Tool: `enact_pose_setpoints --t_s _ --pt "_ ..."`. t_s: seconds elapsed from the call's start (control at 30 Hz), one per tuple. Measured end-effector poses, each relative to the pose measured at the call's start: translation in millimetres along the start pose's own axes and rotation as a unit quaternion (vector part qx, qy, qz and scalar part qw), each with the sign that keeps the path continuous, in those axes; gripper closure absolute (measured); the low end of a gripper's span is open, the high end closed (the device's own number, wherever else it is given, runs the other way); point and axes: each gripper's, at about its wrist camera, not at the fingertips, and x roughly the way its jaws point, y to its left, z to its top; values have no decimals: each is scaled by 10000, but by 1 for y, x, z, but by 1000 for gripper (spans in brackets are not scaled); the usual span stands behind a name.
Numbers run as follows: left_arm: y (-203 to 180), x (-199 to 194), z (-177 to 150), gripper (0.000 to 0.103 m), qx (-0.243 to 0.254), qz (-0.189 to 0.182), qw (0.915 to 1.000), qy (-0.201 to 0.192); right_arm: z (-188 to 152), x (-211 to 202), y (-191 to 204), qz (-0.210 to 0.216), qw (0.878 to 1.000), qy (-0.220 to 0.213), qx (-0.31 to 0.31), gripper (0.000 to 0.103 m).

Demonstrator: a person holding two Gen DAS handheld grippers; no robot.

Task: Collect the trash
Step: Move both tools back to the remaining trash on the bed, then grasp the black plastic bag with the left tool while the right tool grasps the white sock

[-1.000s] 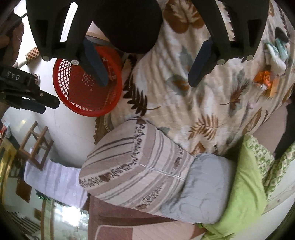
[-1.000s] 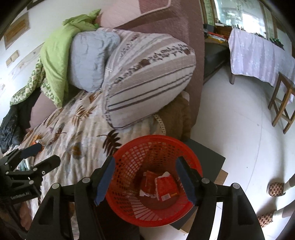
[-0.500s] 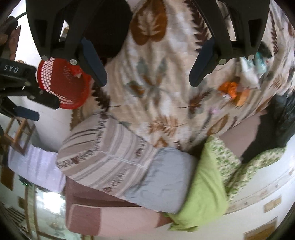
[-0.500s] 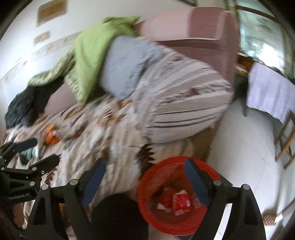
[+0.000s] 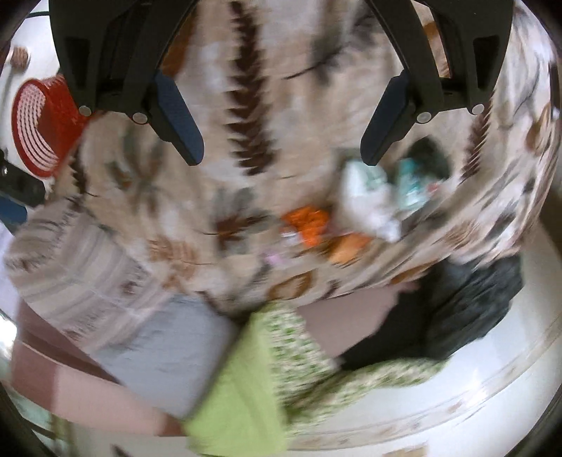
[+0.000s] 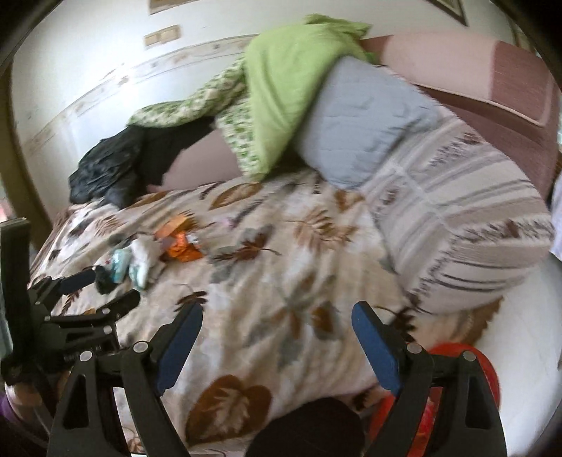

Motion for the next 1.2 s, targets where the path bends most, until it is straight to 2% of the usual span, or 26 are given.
enact_pose_setpoints --t_s 0.13,0.23,0.33,0.43,0.57,0.7,0.9,0.97,1.0,1.03,1.07,1.1,1.17,1.2 --pt "61 -13 -5 13 -368 630 9973 -47 7 28 24 496 9986 140 -76 14" --pt "102 -18 -11 11 -424 1249 9913 -16 11 53 44 906 9956 216 -107 14" --pt "144 -9 -18 10 -576 1620 9850 146 9 80 64 1210 9916 449 -112 14" --pt "180 13 -20 10 -861 1569 9827 469 3 99 79 1484 9867 652 -82 14" --pt "206 53 -17 10 -1047 1407 9819 715 -6 116 89 1561 9841 834 -119 14" --pt "216 87 -12 10 -1225 1195 9817 833 -11 130 93 1564 9822 1019 -216 14" --pt "223 134 -8 10 -1237 1136 9810 973 -14 149 103 1510 9807 1199 -311 14" --pt "224 145 -8 10 -1338 975 9818 930 -14 156 106 1494 9803 1253 -322 14" --pt "225 148 -9 16 -1413 883 9814 952 -14 159 108 1496 9798 1283 -339 14" --pt "226 150 -10 27 -1482 797 9809 971 -14 163 111 1509 9793 1303 -358 14" --pt "227 152 -11 58 -1599 590 9800 1025 -13 166 115 1542 9785 1312 -390 14" --pt "226 151 -11 59 -1739 455 9780 1062 -12 169 119 1582 9778 1306 -424 14" --pt "222 143 -10 66 -1714 528 9787 1004 -9 176 132 1706 9756 1278 -530 14" --pt "219 139 -10 79 -1674 534 9797 966 -7 179 137 1760 9746 1261 -578 14"
